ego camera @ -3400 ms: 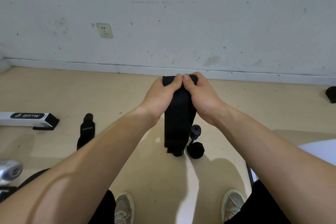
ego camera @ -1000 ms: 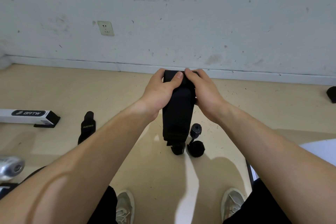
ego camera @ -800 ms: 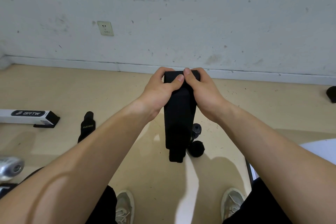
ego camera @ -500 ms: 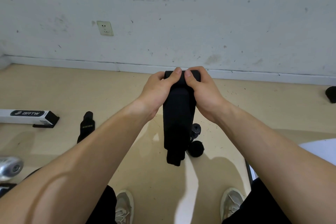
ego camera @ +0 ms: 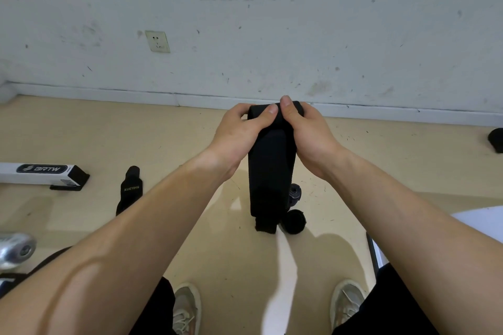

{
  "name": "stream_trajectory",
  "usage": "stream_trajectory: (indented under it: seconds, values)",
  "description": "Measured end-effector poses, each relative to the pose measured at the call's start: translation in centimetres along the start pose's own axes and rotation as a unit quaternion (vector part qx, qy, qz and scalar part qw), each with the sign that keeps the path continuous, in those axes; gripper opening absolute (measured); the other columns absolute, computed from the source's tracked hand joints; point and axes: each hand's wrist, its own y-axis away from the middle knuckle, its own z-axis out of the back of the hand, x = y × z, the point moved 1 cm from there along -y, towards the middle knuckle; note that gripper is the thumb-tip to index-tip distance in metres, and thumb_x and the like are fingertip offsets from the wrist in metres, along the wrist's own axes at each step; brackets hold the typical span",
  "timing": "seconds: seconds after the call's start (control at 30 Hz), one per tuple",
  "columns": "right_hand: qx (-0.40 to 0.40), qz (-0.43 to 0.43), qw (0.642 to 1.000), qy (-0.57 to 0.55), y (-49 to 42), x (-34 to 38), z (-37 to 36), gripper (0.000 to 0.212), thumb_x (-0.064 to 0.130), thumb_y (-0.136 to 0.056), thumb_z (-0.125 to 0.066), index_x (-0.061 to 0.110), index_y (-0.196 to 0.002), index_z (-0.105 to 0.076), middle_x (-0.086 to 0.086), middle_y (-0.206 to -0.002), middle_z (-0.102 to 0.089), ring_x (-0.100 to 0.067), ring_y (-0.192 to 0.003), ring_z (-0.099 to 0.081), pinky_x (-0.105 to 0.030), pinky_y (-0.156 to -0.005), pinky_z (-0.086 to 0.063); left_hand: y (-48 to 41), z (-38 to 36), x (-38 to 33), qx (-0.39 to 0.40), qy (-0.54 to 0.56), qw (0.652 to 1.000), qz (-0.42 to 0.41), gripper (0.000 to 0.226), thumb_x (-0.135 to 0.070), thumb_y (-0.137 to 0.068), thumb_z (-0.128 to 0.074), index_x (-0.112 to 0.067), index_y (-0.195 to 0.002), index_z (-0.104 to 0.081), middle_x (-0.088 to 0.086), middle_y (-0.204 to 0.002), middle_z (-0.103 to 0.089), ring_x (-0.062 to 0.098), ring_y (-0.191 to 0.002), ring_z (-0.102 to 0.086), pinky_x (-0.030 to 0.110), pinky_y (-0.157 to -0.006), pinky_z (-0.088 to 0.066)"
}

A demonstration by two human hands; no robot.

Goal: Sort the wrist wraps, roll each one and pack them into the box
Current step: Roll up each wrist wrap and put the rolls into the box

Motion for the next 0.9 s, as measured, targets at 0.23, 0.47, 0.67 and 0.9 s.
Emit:
stream_trajectory:
  seconds: [0.23,0.47,0.67,0.9]
  values:
    - [-0.017,0.003,1.0,0.003,0.4,-0.1,-0.3,0.046,0.047,-0.103,-0.053,0.006,-0.125,-0.057,-0.009,-0.12,-0.071,-0.021,-0.109,-0.071,-0.044,-0.101,-0.055,0.1,-0.4,0.2,0.033,-0.034,0.999,0.005,0.048,-0.057,-0.101,-0.055,-0.015,-0.115,-0.073,0.0,-0.108,-0.08,0.017,-0.102,-0.076,0.039,-0.1,-0.056]
    - [0.0,0.048,0.998,0.039,1.3,-0.4,-0.4,0.018,0.035,-0.108,-0.046,0.017,-0.113,-0.048,0.0,-0.106,-0.063,-0.012,-0.096,-0.066,-0.029,-0.086,-0.057,0.6,-0.9,0.3,0.026,0.022,0.999,0.034,0.042,-0.048,-0.104,-0.056,-0.012,-0.117,-0.075,0.008,-0.109,-0.079,0.024,-0.105,-0.076,0.048,-0.104,-0.056]
    - [0.033,-0.006,0.999,0.002,1.2,-0.2,-0.3,0.013,0.031,-0.105,-0.053,0.018,-0.109,-0.055,0.003,-0.097,-0.066,-0.011,-0.087,-0.067,-0.025,-0.073,-0.052,0.3,-0.5,0.3,0.006,0.021,0.999,0.026,0.037,-0.038,-0.104,-0.061,-0.006,-0.116,-0.073,0.012,-0.109,-0.079,0.027,-0.102,-0.076,0.049,-0.101,-0.058]
    - [0.008,-0.066,0.998,0.02,1.1,-0.2,-0.7,0.054,0.068,-0.096,-0.044,0.025,-0.117,-0.068,0.003,-0.11,-0.077,-0.016,-0.101,-0.074,-0.041,-0.09,-0.058,0.1,-0.5,0.2,-0.01,-0.014,1.0,-0.001,0.038,-0.036,-0.099,-0.067,-0.007,-0.124,-0.063,0.009,-0.115,-0.075,0.023,-0.105,-0.074,0.044,-0.098,-0.059]
